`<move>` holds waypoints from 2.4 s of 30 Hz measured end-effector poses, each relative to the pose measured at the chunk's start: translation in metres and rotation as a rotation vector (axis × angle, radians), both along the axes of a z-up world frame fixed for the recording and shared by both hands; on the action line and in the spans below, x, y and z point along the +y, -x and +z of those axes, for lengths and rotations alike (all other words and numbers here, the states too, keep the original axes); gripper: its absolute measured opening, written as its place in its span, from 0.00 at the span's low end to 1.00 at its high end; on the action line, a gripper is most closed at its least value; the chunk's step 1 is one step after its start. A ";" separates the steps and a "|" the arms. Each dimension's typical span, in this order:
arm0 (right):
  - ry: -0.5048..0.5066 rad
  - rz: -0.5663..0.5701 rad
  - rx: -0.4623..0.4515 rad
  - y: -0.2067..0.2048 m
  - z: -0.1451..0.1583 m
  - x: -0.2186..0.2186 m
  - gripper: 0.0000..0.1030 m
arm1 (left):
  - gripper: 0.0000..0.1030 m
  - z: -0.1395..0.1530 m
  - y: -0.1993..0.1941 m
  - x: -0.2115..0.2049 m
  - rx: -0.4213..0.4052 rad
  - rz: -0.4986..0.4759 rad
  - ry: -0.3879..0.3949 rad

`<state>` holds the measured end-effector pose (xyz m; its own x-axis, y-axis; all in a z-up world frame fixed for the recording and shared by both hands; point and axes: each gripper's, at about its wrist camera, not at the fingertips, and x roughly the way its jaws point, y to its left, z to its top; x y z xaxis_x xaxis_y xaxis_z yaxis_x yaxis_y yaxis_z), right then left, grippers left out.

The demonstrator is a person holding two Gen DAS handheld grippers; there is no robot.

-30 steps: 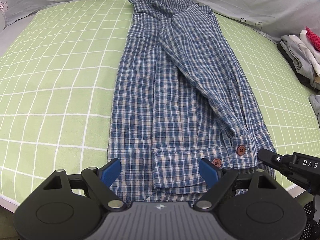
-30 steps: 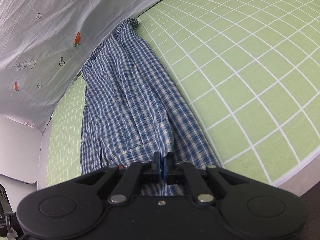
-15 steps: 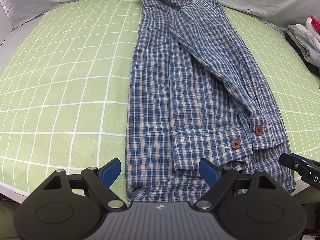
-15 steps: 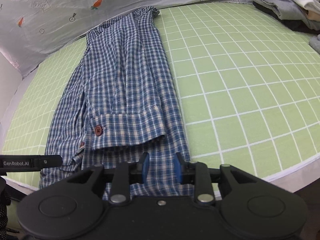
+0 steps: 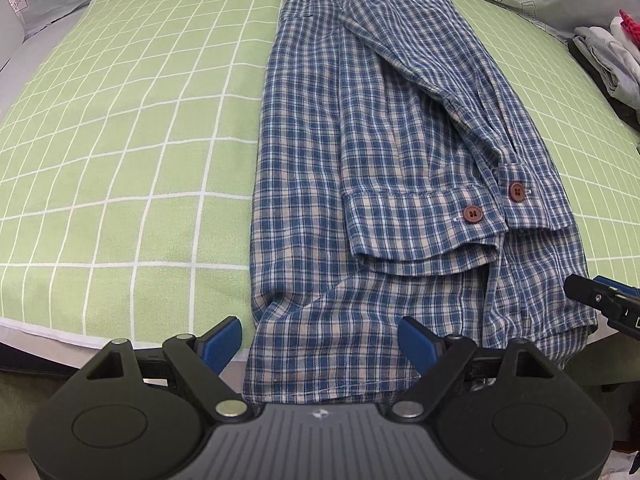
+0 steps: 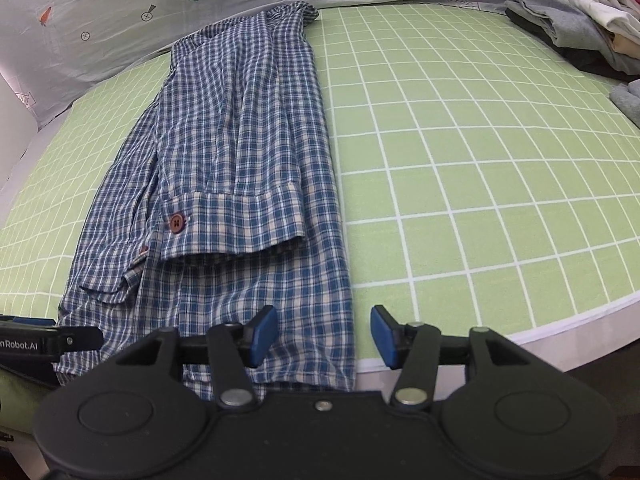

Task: Fold clothes

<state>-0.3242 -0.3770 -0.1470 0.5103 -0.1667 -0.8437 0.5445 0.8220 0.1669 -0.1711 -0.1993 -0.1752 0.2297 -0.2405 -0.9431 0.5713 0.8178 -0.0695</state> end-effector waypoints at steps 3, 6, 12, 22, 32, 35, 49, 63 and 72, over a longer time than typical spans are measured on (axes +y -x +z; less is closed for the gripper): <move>-0.007 0.005 0.003 -0.001 -0.002 0.003 0.51 | 0.82 -0.001 0.004 0.000 -0.001 -0.001 0.000; -0.009 0.009 0.007 0.000 -0.002 0.005 0.51 | 0.77 -0.001 0.006 0.000 -0.006 -0.002 0.004; -0.029 0.026 -0.003 0.004 -0.002 0.005 0.34 | 0.52 0.003 0.011 -0.002 -0.053 -0.018 -0.035; -0.075 0.036 -0.069 0.004 0.008 0.004 0.03 | 0.04 0.012 0.002 0.003 0.002 0.046 0.045; -0.051 0.024 -0.171 -0.010 0.034 -0.007 0.02 | 0.04 0.051 -0.021 -0.004 -0.039 0.129 0.171; -0.049 0.011 -0.192 -0.017 0.040 -0.013 0.02 | 0.04 0.059 -0.028 -0.009 -0.056 0.131 0.192; -0.043 -0.021 -0.286 -0.065 0.066 -0.049 0.02 | 0.04 0.085 -0.077 -0.034 -0.093 0.183 0.271; -0.125 -0.083 -0.280 -0.148 0.036 -0.125 0.02 | 0.04 0.068 -0.168 -0.085 -0.073 0.200 0.281; -0.174 -0.095 -0.159 -0.195 -0.004 -0.148 0.03 | 0.05 0.032 -0.220 -0.105 0.033 0.225 0.246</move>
<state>-0.1292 -0.5249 -0.1506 0.6282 -0.0793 -0.7740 0.5731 0.7200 0.3914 0.0484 -0.3043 -0.1435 0.2728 -0.4087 -0.8709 0.3728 0.8795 -0.2959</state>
